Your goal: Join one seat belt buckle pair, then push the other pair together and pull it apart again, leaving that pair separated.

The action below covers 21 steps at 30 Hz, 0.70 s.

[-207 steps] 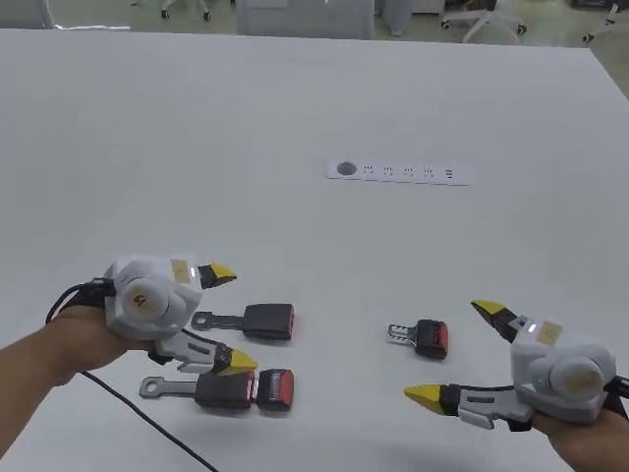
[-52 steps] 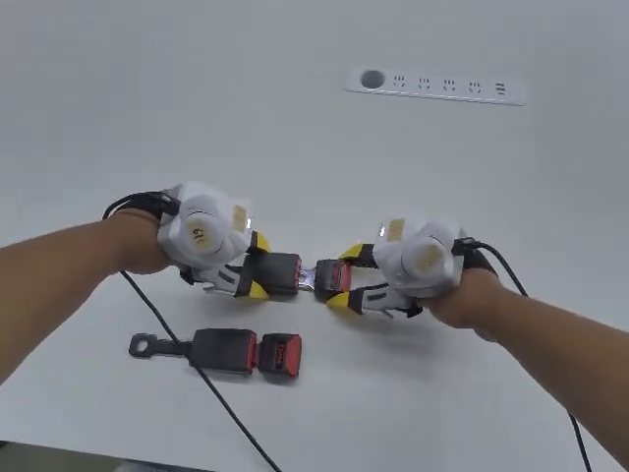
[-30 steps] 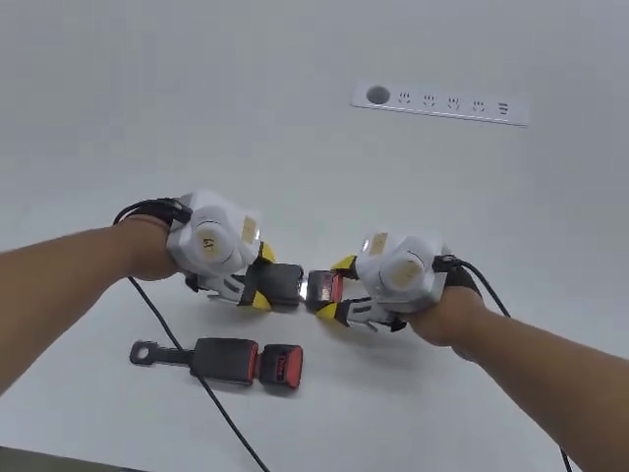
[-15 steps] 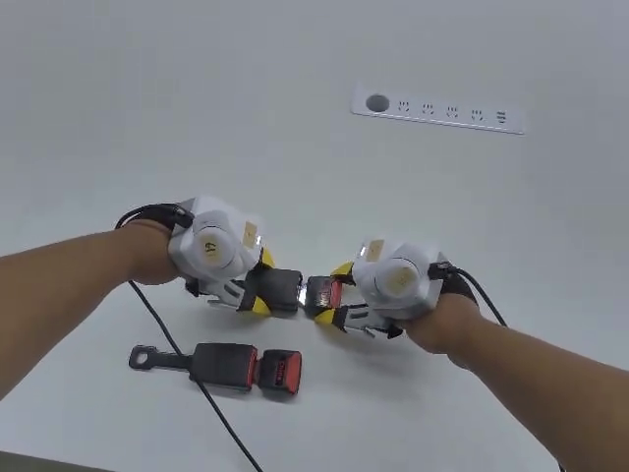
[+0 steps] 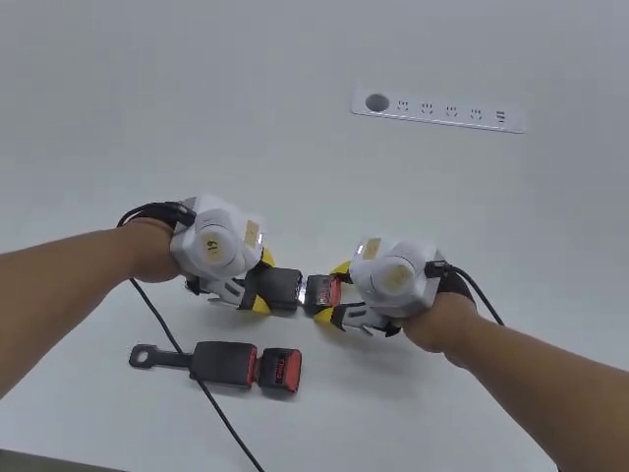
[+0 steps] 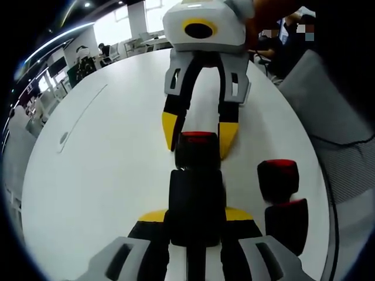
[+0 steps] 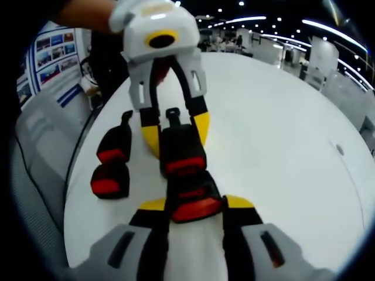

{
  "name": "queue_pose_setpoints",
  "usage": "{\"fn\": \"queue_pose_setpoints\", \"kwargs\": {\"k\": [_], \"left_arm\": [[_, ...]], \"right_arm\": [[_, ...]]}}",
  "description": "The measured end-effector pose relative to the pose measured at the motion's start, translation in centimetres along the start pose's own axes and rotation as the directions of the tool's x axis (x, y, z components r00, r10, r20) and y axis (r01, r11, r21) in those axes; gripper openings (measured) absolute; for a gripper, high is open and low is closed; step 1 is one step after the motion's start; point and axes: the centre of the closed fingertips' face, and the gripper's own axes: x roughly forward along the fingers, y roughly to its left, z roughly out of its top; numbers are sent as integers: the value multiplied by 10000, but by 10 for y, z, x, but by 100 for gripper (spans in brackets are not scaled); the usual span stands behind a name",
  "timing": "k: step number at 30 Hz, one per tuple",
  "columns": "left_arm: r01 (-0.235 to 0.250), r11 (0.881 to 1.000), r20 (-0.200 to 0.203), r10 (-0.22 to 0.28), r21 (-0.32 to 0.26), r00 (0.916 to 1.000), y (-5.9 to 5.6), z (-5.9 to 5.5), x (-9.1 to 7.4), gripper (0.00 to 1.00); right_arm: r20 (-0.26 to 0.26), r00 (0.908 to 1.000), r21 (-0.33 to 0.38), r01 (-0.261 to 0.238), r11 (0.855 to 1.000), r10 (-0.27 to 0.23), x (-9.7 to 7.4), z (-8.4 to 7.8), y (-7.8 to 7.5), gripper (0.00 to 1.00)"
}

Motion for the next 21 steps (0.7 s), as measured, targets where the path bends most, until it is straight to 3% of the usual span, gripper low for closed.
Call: {"fn": "queue_pose_setpoints", "kwargs": {"k": [21], "left_arm": [[-4, 10000, 11, 4, -35, 10000, -1, 1, -1, 35]], "right_arm": [[-21, 9999, 137, 107, 9998, -107, 0, 1, 1, 35]]}}
